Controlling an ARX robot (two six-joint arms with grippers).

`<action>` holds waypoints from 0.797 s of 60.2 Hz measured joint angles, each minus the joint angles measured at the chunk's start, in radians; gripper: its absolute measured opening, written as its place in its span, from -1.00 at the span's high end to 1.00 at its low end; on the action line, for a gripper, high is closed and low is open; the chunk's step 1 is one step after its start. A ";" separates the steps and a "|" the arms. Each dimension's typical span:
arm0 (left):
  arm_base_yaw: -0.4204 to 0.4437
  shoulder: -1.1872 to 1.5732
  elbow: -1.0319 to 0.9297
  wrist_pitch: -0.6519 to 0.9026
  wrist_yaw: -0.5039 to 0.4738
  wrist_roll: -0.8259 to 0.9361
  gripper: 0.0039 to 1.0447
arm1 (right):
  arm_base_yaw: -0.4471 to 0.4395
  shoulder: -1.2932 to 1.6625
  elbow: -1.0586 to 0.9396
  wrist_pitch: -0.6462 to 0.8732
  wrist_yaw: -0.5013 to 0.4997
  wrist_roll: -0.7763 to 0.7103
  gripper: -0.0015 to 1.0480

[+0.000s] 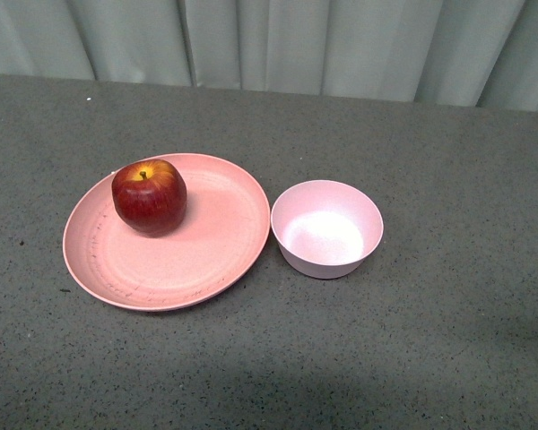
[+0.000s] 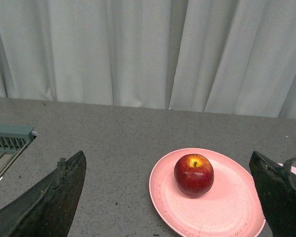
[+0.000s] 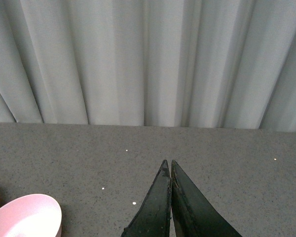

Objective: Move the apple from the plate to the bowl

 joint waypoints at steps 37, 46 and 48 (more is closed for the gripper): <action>0.000 0.000 0.000 0.000 0.000 0.000 -0.88 | -0.109 -0.525 -0.077 -0.433 -0.108 0.000 0.98; 0.000 0.000 0.000 0.000 0.000 0.000 -0.88 | -0.109 -0.637 -0.077 -0.537 -0.108 0.000 0.98; 0.000 0.000 0.000 0.000 0.000 0.000 -0.88 | -0.109 -0.653 -0.077 -0.552 -0.108 0.000 0.98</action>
